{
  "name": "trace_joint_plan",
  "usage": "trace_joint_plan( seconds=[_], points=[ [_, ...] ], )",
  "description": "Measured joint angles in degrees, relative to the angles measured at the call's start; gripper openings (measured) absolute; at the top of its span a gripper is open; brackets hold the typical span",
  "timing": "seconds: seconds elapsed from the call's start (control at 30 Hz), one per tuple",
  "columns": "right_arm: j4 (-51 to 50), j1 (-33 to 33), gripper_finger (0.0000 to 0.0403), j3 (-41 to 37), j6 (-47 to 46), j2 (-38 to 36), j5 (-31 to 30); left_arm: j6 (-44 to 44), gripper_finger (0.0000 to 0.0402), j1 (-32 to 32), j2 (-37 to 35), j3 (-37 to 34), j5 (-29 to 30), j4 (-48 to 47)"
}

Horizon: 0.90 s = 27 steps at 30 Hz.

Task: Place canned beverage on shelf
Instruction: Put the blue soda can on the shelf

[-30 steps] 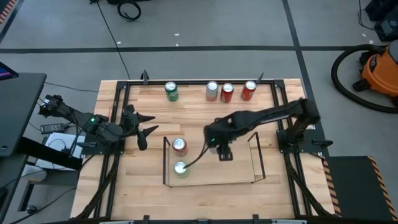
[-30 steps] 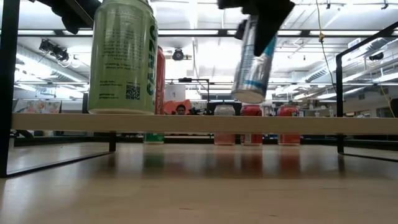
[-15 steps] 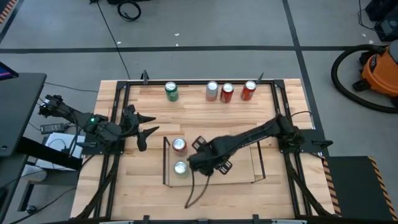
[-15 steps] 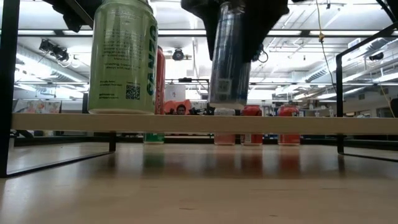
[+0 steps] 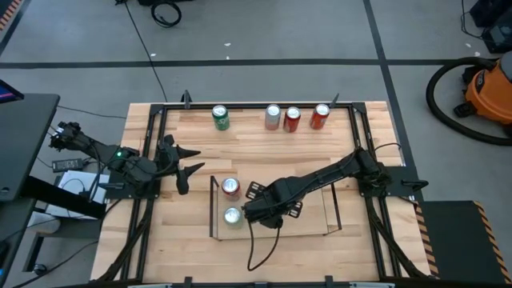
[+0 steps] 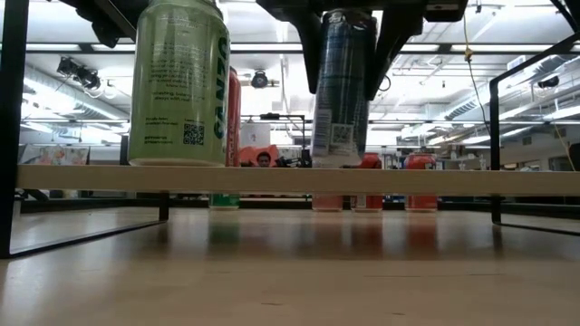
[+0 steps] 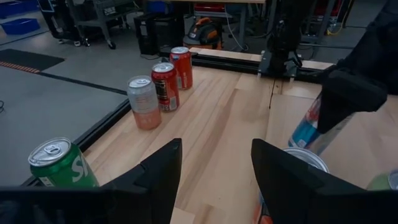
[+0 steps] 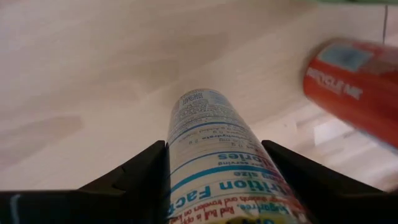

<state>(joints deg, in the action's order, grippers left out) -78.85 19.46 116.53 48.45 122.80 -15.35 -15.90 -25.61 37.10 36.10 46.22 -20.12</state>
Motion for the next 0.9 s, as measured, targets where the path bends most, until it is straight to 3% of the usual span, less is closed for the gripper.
trace_joint_plan(
  seconds=[0.4, 0.67, 0.9],
  points=[
    [2.63, -0.57, 0.0291, -0.04, 2.93, 0.0, 6.23, 0.0, 0.0203, 0.0, 0.0, 0.0, 0.0, -0.45],
    [3.9, -0.59, 0.0302, -0.04, 2.46, -0.02, 7.33, 0.0, 0.0203, 0.0, 0.0, 0.0, 0.0, -1.23],
    [5.03, -0.24, 0.0316, -0.04, 2.09, -0.02, 4.67, 0.0, 0.0203, 0.0, 0.0, 0.0, 0.0, -1.43]
  ],
)
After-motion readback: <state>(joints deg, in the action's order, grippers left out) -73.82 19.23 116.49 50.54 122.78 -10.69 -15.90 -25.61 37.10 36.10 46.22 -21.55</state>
